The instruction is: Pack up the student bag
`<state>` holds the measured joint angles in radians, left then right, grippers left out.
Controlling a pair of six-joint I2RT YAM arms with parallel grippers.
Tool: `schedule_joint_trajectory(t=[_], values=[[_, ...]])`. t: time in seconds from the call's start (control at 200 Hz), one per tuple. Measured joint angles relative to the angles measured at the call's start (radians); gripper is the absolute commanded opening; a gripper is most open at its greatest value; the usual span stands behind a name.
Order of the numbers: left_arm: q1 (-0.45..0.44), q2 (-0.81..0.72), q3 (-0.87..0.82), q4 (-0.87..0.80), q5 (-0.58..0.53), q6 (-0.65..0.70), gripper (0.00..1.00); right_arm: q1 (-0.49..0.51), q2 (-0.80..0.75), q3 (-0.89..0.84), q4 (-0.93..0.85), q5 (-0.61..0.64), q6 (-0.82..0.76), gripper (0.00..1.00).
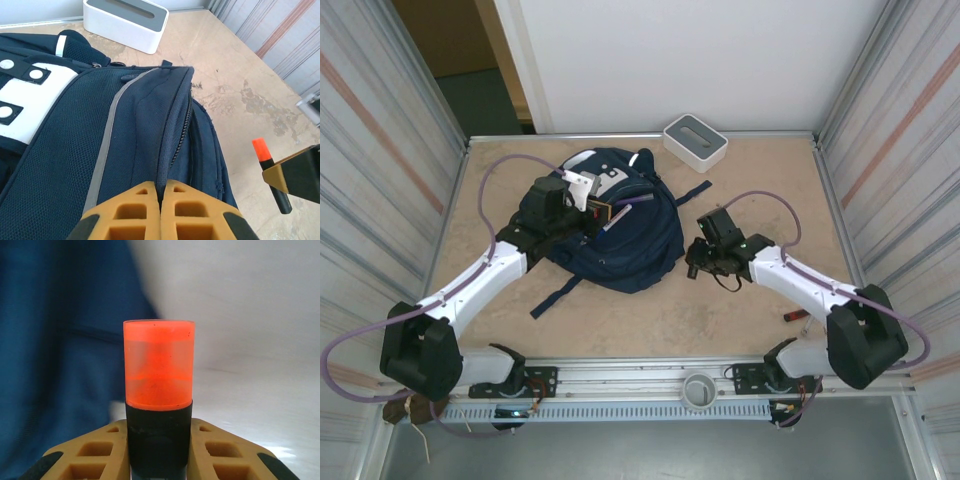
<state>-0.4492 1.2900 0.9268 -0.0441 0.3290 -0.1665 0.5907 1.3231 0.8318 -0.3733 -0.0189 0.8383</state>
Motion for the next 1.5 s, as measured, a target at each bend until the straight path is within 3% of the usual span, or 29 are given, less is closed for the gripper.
schedule_joint_trajectory(t=[0.245, 0.451, 0.556, 0.696, 0.897, 0.987, 1.102, 1.187, 1.277, 1.368, 1.498], values=[[-0.050, 0.000, 0.010, -0.004, -0.003, -0.013, 0.00, 0.098, 0.105, 0.149, 0.254, -0.100, 0.122, 0.24], [-0.052, 0.000, 0.040, -0.008, 0.001, -0.040, 0.00, 0.105, 0.315, 0.285, 0.386, -0.112, 0.219, 0.51], [-0.052, 0.000, 0.040, -0.011, 0.000, -0.044, 0.00, 0.101, 0.356, 0.290, 0.391, -0.115, 0.226, 0.59], [-0.055, 0.000, 0.040, -0.011, -0.001, -0.044, 0.00, 0.101, 0.308, 0.260, 0.373, -0.118, 0.176, 0.60], [-0.059, 0.000, 0.038, -0.011, -0.011, -0.043, 0.00, 0.087, 0.071, 0.097, 0.303, -0.099, 0.072, 0.59], [-0.066, 0.000, 0.026, -0.010, -0.016, -0.040, 0.00, 0.036, 0.003, 0.049, 0.270, -0.077, 0.056, 0.59], [-0.075, 0.000, 0.013, -0.005, -0.018, -0.040, 0.00, -0.030, 0.032, 0.042, 0.261, -0.063, 0.043, 0.59], [-0.083, 0.000, 0.008, -0.004, -0.024, -0.040, 0.00, -0.045, 0.102, 0.053, 0.270, -0.069, 0.040, 0.56], [-0.088, 0.000, 0.007, -0.004, -0.029, -0.036, 0.00, -0.046, 0.198, 0.101, 0.275, -0.090, 0.027, 0.45], [-0.093, 0.000, 0.002, -0.003, -0.038, -0.024, 0.00, -0.049, 0.258, 0.138, 0.284, -0.120, 0.016, 0.20], [-0.108, 0.000, -0.020, -0.003, -0.047, 0.005, 0.00, -0.058, 0.255, 0.143, 0.290, -0.144, 0.000, 0.02]])
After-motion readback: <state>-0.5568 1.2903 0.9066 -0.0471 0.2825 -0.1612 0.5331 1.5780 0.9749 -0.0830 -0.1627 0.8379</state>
